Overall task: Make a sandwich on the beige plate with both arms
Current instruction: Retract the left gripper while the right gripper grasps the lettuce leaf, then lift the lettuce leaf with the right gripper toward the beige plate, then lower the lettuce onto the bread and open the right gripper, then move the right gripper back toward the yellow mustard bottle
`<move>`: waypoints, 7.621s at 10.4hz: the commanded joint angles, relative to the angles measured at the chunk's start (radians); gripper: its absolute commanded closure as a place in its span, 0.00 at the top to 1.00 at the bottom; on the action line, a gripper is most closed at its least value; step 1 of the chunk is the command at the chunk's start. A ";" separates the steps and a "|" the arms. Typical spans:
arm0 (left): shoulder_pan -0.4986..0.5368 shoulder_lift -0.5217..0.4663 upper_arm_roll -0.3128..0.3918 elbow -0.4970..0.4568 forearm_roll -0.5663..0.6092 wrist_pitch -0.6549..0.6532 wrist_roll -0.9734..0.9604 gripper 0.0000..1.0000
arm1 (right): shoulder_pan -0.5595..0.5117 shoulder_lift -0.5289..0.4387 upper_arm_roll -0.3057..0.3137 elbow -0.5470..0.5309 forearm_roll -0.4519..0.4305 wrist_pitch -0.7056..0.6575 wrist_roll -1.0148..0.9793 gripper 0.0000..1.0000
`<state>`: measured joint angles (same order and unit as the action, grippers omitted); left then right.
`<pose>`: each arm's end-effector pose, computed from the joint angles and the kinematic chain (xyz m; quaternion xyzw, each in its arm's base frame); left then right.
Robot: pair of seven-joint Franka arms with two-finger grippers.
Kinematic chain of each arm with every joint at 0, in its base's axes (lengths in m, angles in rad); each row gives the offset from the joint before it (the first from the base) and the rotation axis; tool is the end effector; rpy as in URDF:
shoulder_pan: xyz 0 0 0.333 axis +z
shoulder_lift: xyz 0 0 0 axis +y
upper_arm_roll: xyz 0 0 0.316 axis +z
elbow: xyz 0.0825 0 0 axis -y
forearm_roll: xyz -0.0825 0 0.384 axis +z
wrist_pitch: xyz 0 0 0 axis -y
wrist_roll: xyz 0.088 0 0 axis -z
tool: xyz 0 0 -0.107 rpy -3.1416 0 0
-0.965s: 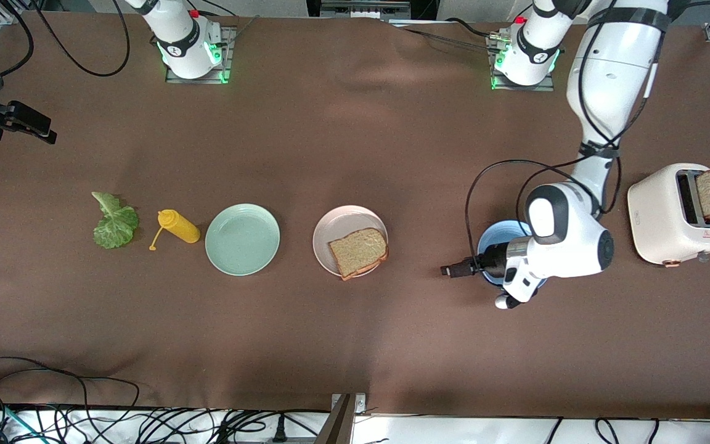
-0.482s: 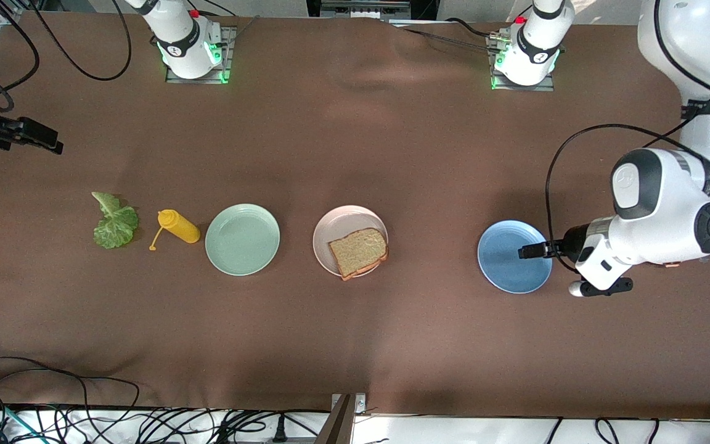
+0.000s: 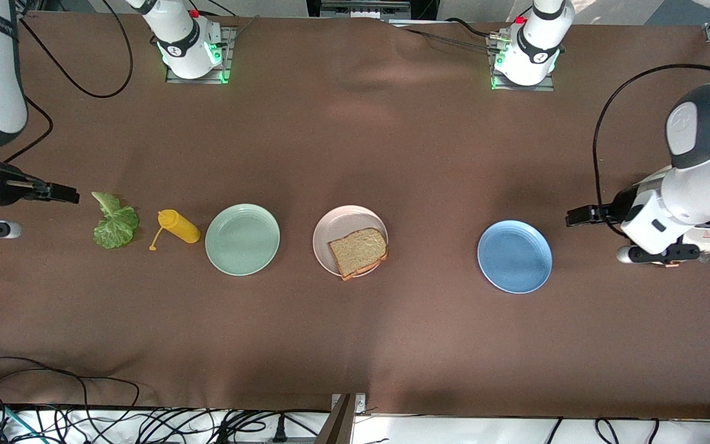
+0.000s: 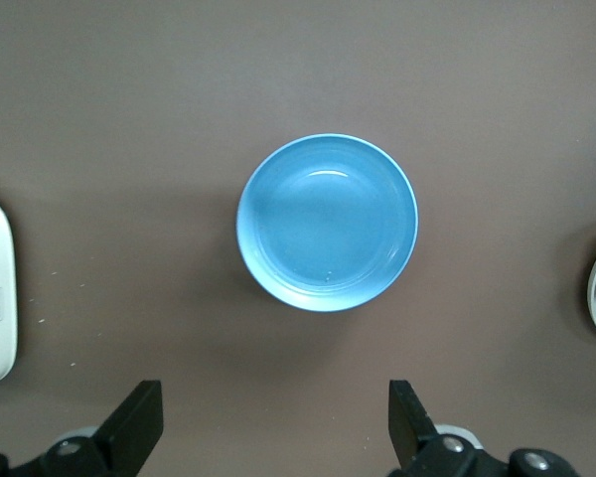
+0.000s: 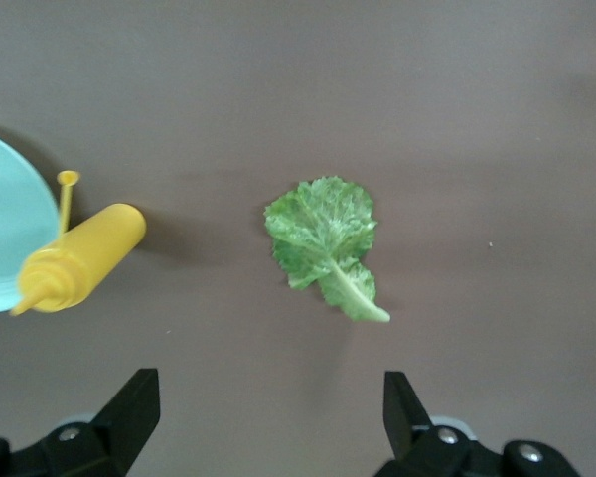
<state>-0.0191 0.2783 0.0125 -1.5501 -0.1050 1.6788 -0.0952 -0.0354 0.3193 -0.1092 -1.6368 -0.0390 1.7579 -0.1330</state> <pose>0.6296 -0.0151 0.4777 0.9945 0.0535 -0.0771 0.0460 0.6233 -0.0878 0.4183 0.9945 0.0008 -0.1021 0.0221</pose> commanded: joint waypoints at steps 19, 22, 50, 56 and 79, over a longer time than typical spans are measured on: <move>0.057 -0.263 -0.037 -0.050 0.128 -0.117 0.008 1.00 | -0.032 0.199 -0.040 -0.360 -0.096 0.592 -0.447 0.00; 0.063 -0.261 -0.040 -0.039 0.128 -0.117 0.008 1.00 | -0.031 0.167 -0.040 -0.264 -0.094 0.438 -0.448 0.00; 0.120 -0.251 -0.042 -0.038 0.126 -0.117 0.009 1.00 | 0.742 0.498 0.008 0.311 0.389 0.641 1.309 0.00; 0.117 -0.251 -0.059 -0.036 0.130 -0.116 0.008 1.00 | 0.759 0.517 0.000 0.313 0.386 0.660 1.307 1.00; 0.128 -0.246 -0.055 -0.036 0.123 -0.114 0.009 1.00 | 0.588 0.244 -0.079 0.543 0.128 -0.256 0.439 1.00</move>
<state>0.1054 0.0231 -0.0394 -1.6064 -0.0013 1.5754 -0.0942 0.5616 0.6279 -0.1921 -1.0840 0.0903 1.5467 0.3521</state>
